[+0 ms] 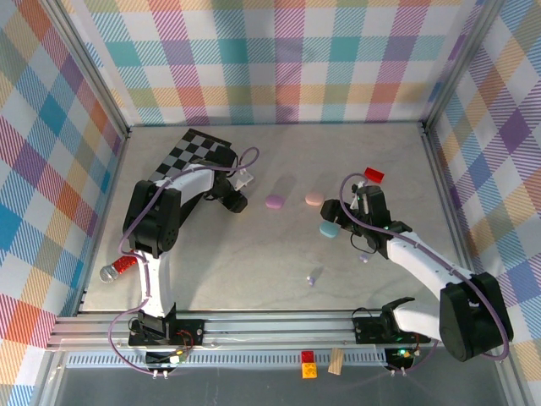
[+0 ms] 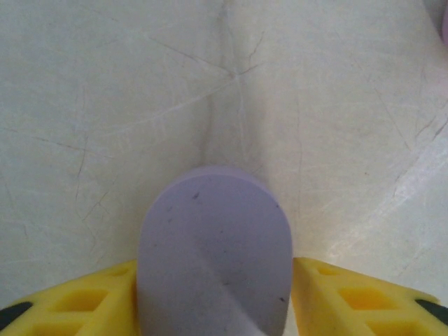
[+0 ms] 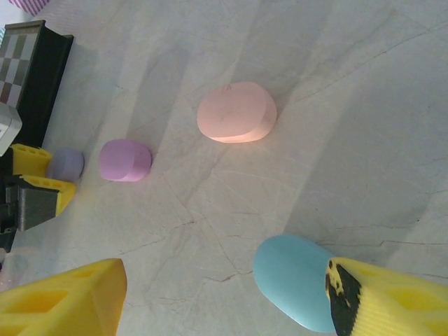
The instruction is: Insert wireless bluetooth earbuds into charging case
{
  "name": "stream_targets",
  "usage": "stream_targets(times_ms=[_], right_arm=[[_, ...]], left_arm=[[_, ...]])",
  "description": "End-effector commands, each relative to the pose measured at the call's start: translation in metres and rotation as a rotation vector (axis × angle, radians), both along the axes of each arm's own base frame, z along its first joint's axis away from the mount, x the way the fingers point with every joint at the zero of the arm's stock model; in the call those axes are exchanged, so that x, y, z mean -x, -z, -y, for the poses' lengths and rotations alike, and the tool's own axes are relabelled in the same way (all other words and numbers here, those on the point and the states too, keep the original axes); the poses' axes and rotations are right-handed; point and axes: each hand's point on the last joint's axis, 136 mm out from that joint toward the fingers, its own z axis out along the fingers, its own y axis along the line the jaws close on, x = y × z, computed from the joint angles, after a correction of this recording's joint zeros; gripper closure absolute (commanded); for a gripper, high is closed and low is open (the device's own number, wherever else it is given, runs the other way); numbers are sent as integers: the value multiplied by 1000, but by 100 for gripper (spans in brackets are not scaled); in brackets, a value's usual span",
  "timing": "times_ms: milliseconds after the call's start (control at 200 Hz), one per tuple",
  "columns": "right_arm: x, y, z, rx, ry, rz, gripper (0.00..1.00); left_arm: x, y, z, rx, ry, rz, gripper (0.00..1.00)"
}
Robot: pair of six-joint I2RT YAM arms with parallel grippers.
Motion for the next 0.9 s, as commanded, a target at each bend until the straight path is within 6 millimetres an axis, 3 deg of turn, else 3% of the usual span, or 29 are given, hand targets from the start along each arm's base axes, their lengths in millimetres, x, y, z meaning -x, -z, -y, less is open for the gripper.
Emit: stream_targets(times_ms=[0, 140, 330, 640, 895], right_arm=[[-3, -10, -4, -31, -9, 28, 26], [0, -16, -5, -44, -11, 30, 26], [2, -33, -15, -101, -53, 38, 26], [12, -79, -66, -296, -315, 3, 27], [20, -97, -102, -434, -467, -56, 27]], left_arm=[[2, -11, -2, 14, 2, 20, 54], [5, -29, 5, 72, 2, 71, 57], [15, -72, 20, 194, 31, 205, 59], [83, -150, 91, 537, 384, 414, 59], [123, -168, 125, 576, 570, 526, 59]])
